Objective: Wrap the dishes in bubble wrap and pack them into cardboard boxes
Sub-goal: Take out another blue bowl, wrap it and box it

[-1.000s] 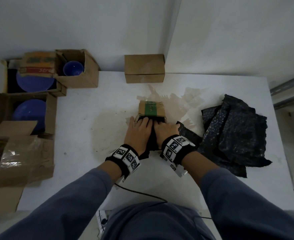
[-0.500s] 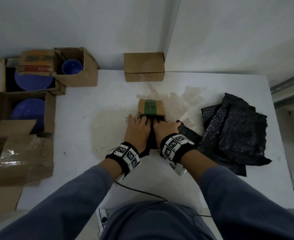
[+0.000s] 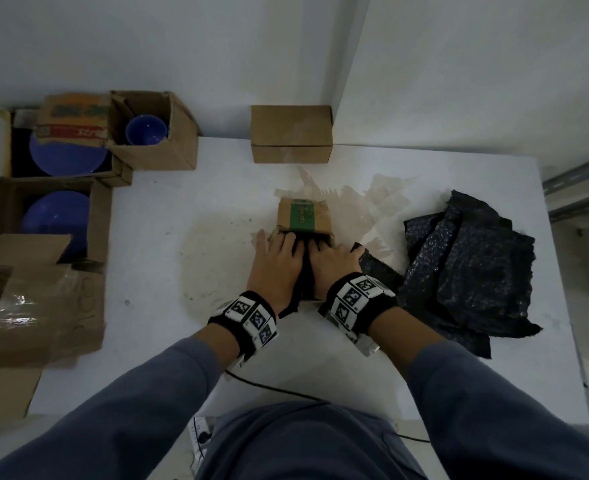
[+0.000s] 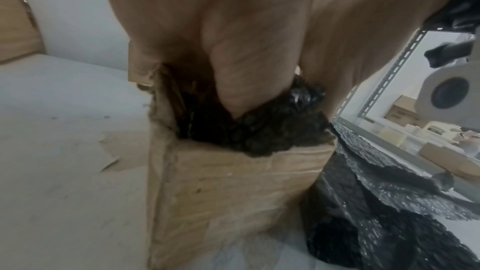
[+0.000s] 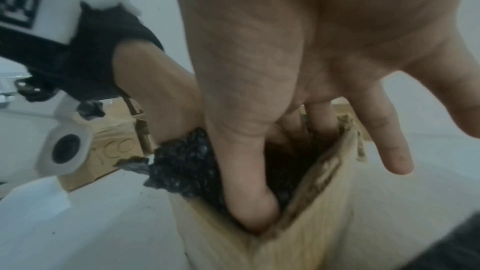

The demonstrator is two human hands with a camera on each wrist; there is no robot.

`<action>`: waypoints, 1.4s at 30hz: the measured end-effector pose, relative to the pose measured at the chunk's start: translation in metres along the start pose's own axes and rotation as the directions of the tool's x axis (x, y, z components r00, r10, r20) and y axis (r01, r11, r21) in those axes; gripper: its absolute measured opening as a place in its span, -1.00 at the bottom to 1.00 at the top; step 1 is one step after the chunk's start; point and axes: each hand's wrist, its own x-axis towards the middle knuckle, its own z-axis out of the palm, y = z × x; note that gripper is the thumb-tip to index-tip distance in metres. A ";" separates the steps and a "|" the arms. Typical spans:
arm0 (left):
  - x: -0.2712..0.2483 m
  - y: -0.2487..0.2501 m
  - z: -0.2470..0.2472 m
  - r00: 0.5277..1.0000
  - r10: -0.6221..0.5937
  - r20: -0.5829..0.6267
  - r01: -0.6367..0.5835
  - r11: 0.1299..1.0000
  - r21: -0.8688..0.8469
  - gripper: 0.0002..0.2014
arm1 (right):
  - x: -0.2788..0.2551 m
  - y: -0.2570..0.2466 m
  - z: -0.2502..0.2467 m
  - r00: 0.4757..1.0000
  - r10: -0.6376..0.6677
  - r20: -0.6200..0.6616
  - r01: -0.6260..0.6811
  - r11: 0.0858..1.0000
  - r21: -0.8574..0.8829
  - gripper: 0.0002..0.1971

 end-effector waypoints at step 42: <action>-0.085 -0.039 -0.007 0.947 0.200 -0.250 -0.253 0.945 -0.205 -0.66 | -0.045 0.001 0.004 0.929 -0.235 -0.286 0.283 0.949 0.141 -0.72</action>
